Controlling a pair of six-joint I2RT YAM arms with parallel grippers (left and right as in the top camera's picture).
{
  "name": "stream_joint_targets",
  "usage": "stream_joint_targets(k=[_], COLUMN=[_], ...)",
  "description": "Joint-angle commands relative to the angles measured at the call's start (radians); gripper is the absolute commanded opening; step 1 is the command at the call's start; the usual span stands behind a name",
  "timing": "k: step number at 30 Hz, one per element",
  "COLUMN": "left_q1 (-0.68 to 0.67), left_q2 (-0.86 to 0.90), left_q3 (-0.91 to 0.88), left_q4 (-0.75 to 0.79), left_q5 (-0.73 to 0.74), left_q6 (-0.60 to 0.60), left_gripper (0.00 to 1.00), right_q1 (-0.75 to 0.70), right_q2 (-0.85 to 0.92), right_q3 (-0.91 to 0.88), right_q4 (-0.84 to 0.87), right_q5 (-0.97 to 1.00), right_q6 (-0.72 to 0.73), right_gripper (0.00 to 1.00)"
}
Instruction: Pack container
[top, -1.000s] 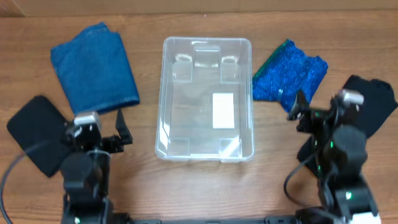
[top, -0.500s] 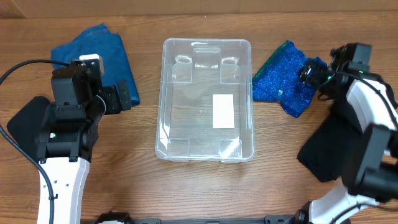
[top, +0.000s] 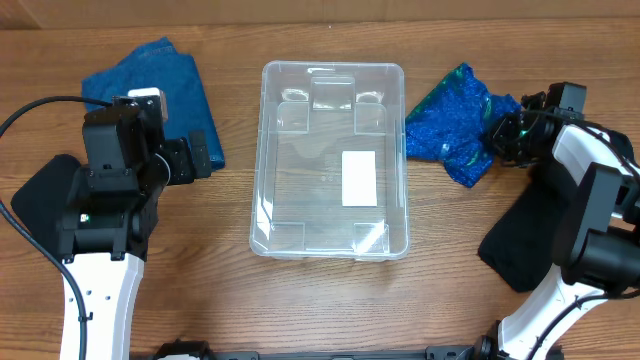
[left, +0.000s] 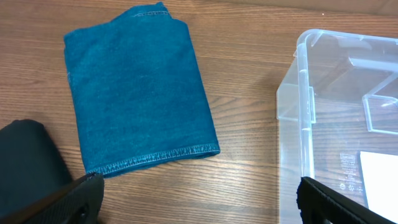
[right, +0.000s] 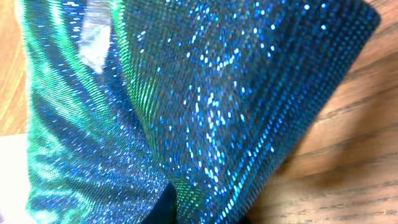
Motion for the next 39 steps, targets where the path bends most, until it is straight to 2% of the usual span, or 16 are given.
stream_joint_targets(k=[1,5,8,13,20,21,22,23,26,31,32,34,38,39], left_q1=[-0.006,-0.006,-0.006,-0.006,-0.006,-0.006,-0.006,-0.006,-0.006,-0.006,-0.006,-0.006,-0.006,-0.006], left_q2=[0.004,0.004,0.004,0.004,0.004,0.004,0.004,0.004,0.004,0.004,0.004,0.004,0.004,0.004], left_q3=[0.027,0.027,0.027,0.027,0.027,0.027,0.027,0.027,0.027,0.027,0.027,0.027,0.027,0.027], left_q4=[0.002,0.001,-0.001,-0.003,-0.003,-0.003,-0.003,-0.003,-0.004,-0.006,-0.006,-0.006,-0.006,-0.006], left_q5=[0.015,0.015,0.015,0.015,0.015,0.015,0.015,0.015,0.015,0.015,0.015,0.015,0.015,0.015], left_q6=[-0.011,-0.011,-0.011,-0.011,-0.011,-0.011,-0.011,-0.011,-0.011,-0.011,-0.011,-0.011,-0.011,-0.011], left_gripper=[1.0,1.0,1.0,1.0,1.0,1.0,1.0,1.0,1.0,1.0,1.0,1.0,1.0,1.0], right_q1=[0.023,0.16,0.38,0.676,0.797,0.797,0.792,0.772,0.732,0.689,0.62,0.377,-0.116,-0.189], right_q2=[-0.254,-0.52,-0.597,-0.455,-0.169,-0.158,-0.155,-0.153,-0.2,-0.506,-0.576,-0.622,-0.484,-0.438], right_q3=[0.096,0.172,0.172,0.172,0.172,0.172,0.172,0.172,0.213,0.277,0.277,0.277,0.236,0.231], right_q4=[-0.021,-0.039,-0.048,-0.083,0.066,0.066,0.065,0.056,0.005,-0.05,-0.097,-0.237,-0.383,-0.385], right_q5=[-0.037,-0.034,-0.002,0.107,0.085,0.127,0.192,0.359,0.544,0.709,0.784,0.777,0.631,0.61], right_q6=[-0.008,-0.125,-0.162,-0.161,-0.158,-0.15,-0.121,-0.066,-0.091,-0.087,-0.016,0.063,0.071,0.061], right_gripper=[0.04,0.04,0.04,0.04,0.04,0.36,0.93,1.0,1.0,1.0,1.0,1.0,1.0,1.0])
